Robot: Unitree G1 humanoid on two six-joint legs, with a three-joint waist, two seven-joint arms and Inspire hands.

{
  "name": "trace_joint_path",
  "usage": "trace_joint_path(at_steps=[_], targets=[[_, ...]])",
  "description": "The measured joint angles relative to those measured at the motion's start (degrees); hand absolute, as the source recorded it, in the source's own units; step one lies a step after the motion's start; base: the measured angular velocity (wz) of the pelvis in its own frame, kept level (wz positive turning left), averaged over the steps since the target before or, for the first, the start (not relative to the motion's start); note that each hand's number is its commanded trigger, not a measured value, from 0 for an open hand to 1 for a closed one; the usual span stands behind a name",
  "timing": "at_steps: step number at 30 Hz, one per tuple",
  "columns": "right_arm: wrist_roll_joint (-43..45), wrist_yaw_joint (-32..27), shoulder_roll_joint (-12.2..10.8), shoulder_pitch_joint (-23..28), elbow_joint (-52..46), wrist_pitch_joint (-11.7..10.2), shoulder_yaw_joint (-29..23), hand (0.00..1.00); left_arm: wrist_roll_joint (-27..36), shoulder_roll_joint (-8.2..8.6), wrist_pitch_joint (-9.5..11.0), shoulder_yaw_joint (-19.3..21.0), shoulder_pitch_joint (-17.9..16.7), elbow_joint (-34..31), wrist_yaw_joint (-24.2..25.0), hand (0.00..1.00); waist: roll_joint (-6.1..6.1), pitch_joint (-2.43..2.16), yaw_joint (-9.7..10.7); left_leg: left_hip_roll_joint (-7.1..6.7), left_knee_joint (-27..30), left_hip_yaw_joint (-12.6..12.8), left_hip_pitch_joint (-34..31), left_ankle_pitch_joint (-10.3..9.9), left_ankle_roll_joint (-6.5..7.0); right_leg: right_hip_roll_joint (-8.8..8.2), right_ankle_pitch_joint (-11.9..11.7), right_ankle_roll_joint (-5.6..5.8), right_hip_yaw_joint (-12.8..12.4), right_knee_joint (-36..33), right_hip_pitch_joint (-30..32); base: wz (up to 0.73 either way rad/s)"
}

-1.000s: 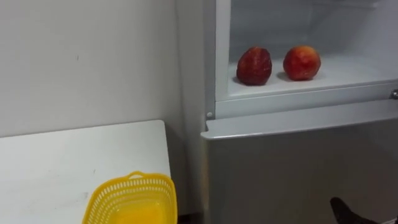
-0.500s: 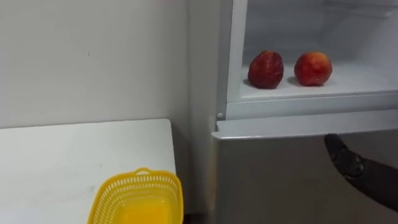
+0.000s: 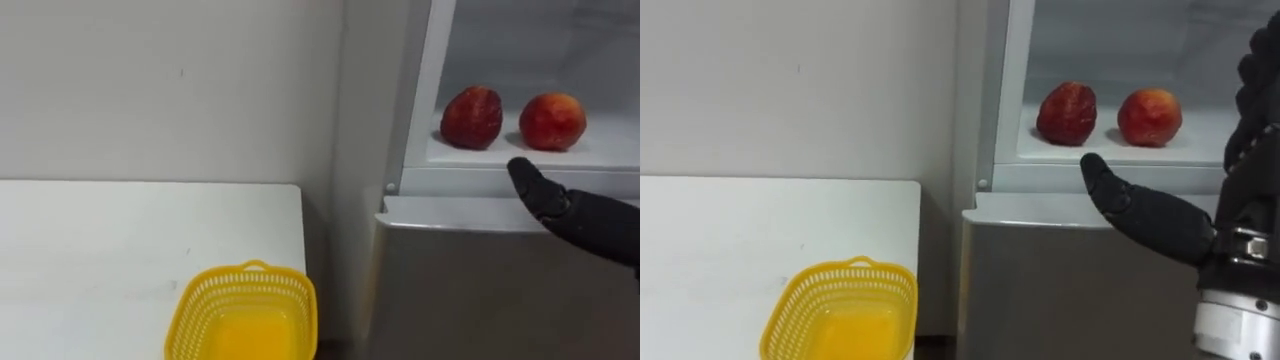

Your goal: Retrieve from the upper fridge

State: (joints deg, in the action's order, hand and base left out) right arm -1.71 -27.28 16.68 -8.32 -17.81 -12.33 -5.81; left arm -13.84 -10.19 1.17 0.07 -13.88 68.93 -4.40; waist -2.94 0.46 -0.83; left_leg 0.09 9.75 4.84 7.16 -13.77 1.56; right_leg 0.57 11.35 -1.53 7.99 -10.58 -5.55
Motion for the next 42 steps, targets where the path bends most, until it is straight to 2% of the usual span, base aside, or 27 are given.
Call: trace_joint_path(at_steps=[3, 5, 7, 12, 17, 19, 22, 27, 30, 37, 42], targets=[[0.05, -0.01, 2.07, -2.92, 3.09, 0.01, -0.61, 0.0, -0.87, -0.02, -0.02, 1.19, 0.61, -0.02, 1.1, 0.0, -0.27, -0.05, -1.14, 0.01, 0.55, -0.24, 0.0, 0.01, 0.01, -0.27, 0.0, 0.0, 0.08, 0.03, -0.17, 0.02], [0.12, -0.03, 2.31, -5.81, 4.68, 1.08, -0.62, 0.0, -1.03, -0.05, -0.1, 2.15, 0.97, -0.24, 1.61, 0.0, -0.57, -0.2, -1.33, 0.04, 0.72, -0.4, -0.21, 0.01, 0.02, -0.34, 0.0, 0.0, 0.22, 0.01, -0.18, 0.05], [0.16, -0.08, 2.37, -7.38, 5.75, 1.27, -0.65, 0.0, -2.11, -0.08, -0.63, 2.48, 0.96, -0.39, 2.08, 0.0, -0.9, -0.41, -1.41, 0.01, 0.97, -0.69, -0.52, 0.02, 0.02, -0.35, 0.0, 0.0, 0.62, 0.01, -0.19, 0.09], [0.3, -0.41, 3.56, -9.01, 9.22, 2.5, -0.68, 0.0, -2.12, -0.15, -2.4, 2.5, 0.66, -0.39, 2.96, 0.0, -1.54, -0.6, -2.08, 0.01, 1.23, -1.34, -0.48, 0.02, 0.03, -0.47, -0.01, 0.01, 1.43, 0.04, -0.34, 0.07], [0.07, 0.66, 4.02, -11.88, 15.54, 5.34, -0.57, 0.0, -2.1, -0.17, -3.74, 2.41, 0.51, -1.84, 3.75, 0.0, -1.72, -0.47, -2.61, -0.01, 1.84, -2.08, -0.58, 0.02, 0.02, -0.61, -0.03, -0.02, 2.17, -0.02, -0.44, 0.07], [0.25, 1.17, 4.01, -12.59, 16.56, 6.09, -0.55, 0.0, -2.1, -0.17, -3.83, 2.43, 0.38, -2.24, 4.09, 0.0, -1.57, -0.3, -2.82, -0.02, 1.94, -2.14, -0.59, 0.02, 0.02, -0.69, -0.02, -0.02, 2.19, -0.02, -0.46, 0.02], [0.25, 1.9, 4.02, -13.0, 17.42, 6.92, -0.55, 0.0, -2.1, -0.23, -4.45, 2.57, 0.35, -2.54, 4.88, 0.0, -1.58, -0.3, -2.85, -0.05, 1.98, -2.23, -0.62, 0.02, 0.02, -0.57, -0.02, -0.02, 2.27, -0.03, -0.47, 0.0], [1.75, 1.98, 4.12, -13.08, 18.5, 7.1, -0.53, 0.0, -2.13, -0.63, -4.87, 2.57, 0.13, -2.81, 6.13, 0.0, -2.22, -0.09, -3.13, -0.33, 1.99, -2.51, -0.66, 0.02, 0.02, -0.59, -0.02, -0.02, 2.84, 0.03, -0.96, 0.04], [2.49, 2.34, 4.79, -13.91, 20.23, 8.15, -0.49, 0.0, -2.1, -0.76, -4.91, 3.06, -0.46, -4.85, 6.89, 0.0, -2.78, -0.25, -3.83, -0.41, 1.96, -2.58, -0.79, 0.02, 0.02, -0.6, -0.02, -0.03, 3.01, 0.01, -0.86, 0.0], [2.43, 2.51, 8.15, -19.28, 25.42, 8.66, 0.16, 0.0, -2.18, -1.9, -4.95, 3.34, -0.87, -6.54, 7.59, 0.0, -3.11, -0.43, -4.33, -0.48, 1.95, -3.62, -0.76, 0.02, 0.02, -0.69, -0.02, -0.02, 4.06, 0.04, -1.45, 0.07], [2.48, 3.02, 8.93, -20.08, 28.4, 8.7, 0.17, 0.0, -2.64, -1.9, -5.06, 3.82, -1.39, -7.01, 7.68, 0.0, -3.07, -0.41, -4.45, -0.46, 1.95, -3.87, -0.72, 0.02, 0.02, -0.76, -0.02, -0.02, 4.69, -0.03, -1.7, 0.02]])
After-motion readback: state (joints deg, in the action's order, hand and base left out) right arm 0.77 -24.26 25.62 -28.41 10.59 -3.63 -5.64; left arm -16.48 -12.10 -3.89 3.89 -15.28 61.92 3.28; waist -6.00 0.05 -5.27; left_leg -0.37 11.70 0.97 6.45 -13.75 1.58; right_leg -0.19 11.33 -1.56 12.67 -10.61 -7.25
